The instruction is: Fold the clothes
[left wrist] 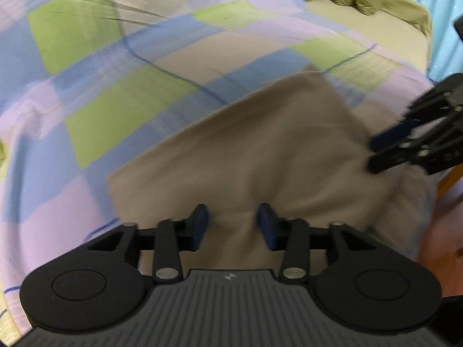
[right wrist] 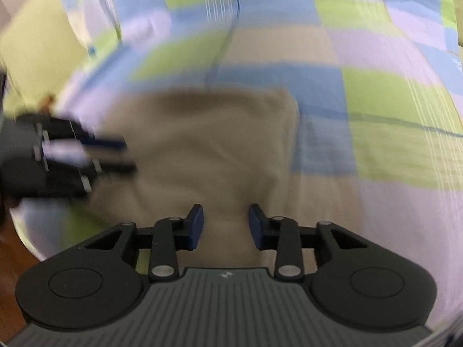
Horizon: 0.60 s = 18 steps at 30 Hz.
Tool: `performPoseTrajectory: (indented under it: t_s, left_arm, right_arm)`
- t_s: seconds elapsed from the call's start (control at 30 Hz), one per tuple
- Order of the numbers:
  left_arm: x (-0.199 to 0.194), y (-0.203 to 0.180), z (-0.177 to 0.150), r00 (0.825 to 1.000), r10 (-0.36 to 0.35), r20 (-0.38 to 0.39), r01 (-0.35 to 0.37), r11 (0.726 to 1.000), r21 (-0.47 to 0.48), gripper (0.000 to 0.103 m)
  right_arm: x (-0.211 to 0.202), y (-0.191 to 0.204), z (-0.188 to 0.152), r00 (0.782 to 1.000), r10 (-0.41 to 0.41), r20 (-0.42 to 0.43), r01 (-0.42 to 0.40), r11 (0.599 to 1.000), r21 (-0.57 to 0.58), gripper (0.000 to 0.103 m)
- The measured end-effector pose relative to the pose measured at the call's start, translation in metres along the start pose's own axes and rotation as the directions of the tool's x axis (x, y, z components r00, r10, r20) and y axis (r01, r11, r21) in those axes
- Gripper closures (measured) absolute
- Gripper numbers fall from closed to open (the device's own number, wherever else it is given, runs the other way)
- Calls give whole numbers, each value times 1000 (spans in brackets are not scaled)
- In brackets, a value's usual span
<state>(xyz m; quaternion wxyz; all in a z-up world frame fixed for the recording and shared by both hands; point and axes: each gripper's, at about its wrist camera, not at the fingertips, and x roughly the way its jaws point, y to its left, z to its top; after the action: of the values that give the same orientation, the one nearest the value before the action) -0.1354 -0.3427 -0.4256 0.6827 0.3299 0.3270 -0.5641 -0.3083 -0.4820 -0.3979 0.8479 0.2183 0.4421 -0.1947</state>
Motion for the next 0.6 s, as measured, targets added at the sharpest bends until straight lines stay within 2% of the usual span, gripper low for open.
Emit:
performPoseTrajectory:
  t_s: [0.07,0.1,0.13,0.17,0.23,0.27,0.33,0.4,0.43,0.47,0.53,0.57,0.6]
  left_arm:
    - [-7,13,-9,997,77,-27,-78,997,-7,51]
    - [-10,25,-18,988,141,-60,-142,990,-1,50]
    - [-12,30,-19,987,146,-71,-146,989,-6,51]
    - [-17,34,-21,985,150,-89,-152,988,-10,58]
    - [-36,18,-23,982,169,-81,-158,980,124,58]
    - [-46,7,-24,989,141,-53,-130,975,179,55]
    - [-64,-9,-26,997,80,-15,-73,964,256,50]
    - [-66,-32,-33,999,37,-19,-28,931,365,49]
    - [-66,-44,-37,1000,17,-23,-5,908,419,49]
    - [-58,-58,-49,998,48,-29,-27,861,508,49]
    - [-43,-65,-62,993,103,-51,-54,808,586,49]
    - [-37,-66,-66,991,122,-47,-68,789,611,49]
    - [-35,-65,-67,991,125,-39,-75,784,617,49]
  right_arm:
    - [-1,-3,0,1000,-3,-4,3,1000,10,89]
    - [-2,-4,1,1000,-5,-5,5,1000,14,89]
    - [-3,-4,2,1000,-6,-5,6,1000,16,89]
    - [-4,-4,2,1000,-8,-5,8,1000,18,89]
    - [-10,0,2,1000,-23,7,23,1000,5,82]
    - [-14,3,2,999,-31,16,31,1000,-2,79]
    - [-29,15,-4,997,-32,63,37,996,-79,66]
    - [-37,32,-15,997,-21,73,35,979,-201,61]
    - [-37,41,-21,998,-20,65,37,961,-273,60]
    - [-37,45,-26,998,-22,61,40,948,-317,60]
    - [-30,62,-44,997,-48,56,69,868,-493,59]
    - [-28,66,-49,997,-58,60,81,839,-537,59]
    - [-23,73,-57,993,-85,86,120,781,-614,59]
